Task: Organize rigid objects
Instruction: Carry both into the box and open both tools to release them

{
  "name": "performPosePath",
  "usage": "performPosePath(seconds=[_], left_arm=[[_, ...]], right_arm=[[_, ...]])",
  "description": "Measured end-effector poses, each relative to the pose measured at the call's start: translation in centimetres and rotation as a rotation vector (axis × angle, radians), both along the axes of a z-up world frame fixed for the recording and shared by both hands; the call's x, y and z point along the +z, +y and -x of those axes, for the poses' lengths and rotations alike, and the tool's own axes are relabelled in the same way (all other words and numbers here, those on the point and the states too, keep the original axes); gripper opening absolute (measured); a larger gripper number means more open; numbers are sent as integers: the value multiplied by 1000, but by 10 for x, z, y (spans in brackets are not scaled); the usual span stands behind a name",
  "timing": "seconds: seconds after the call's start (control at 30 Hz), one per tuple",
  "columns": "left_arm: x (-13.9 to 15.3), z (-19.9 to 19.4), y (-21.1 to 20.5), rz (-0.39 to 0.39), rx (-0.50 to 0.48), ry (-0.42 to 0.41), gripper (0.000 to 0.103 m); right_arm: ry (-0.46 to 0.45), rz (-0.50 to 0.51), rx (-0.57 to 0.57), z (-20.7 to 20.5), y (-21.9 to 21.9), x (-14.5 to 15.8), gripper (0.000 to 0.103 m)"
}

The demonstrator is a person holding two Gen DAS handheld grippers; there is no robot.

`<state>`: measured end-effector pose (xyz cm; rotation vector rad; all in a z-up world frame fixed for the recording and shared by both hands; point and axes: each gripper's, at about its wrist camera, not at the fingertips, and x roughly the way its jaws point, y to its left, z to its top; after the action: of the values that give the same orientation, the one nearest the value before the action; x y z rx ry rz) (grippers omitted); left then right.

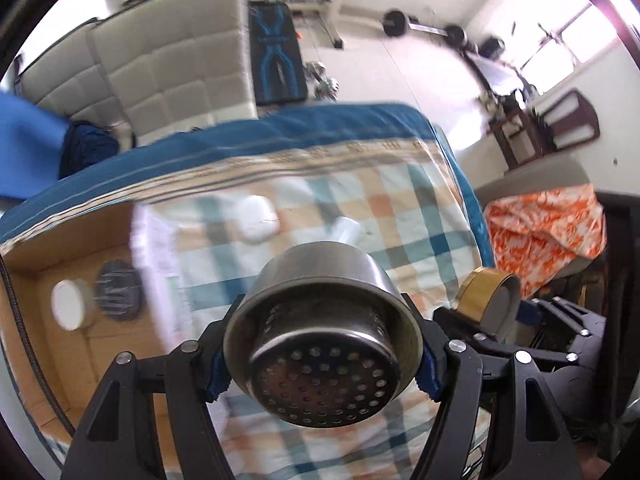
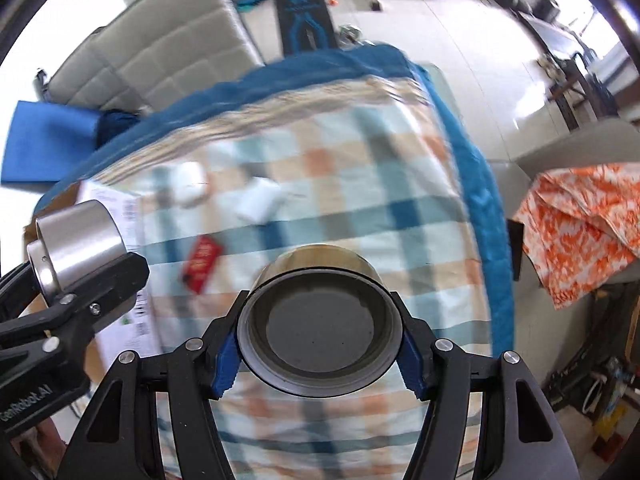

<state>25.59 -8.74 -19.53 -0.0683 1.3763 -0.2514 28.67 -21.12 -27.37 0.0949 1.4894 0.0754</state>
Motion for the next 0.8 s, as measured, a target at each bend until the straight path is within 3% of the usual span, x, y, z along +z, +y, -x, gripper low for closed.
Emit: performPosePath(seconds=[0.23, 0.43, 0.63, 0.8], left_arm=[[22, 20, 104, -36, 136, -52, 69], [16, 41, 207, -94, 268, -36, 69], [-30, 48, 288, -175, 359, 42, 69], [-86, 37, 319, -290, 365, 127, 69]], right_arm=[[-33, -67, 128, 22, 119, 25, 66], [4, -117, 227, 35, 228, 10, 66], [63, -104, 278, 35, 301, -29, 66], [120, -43, 278, 28, 332, -73, 67]])
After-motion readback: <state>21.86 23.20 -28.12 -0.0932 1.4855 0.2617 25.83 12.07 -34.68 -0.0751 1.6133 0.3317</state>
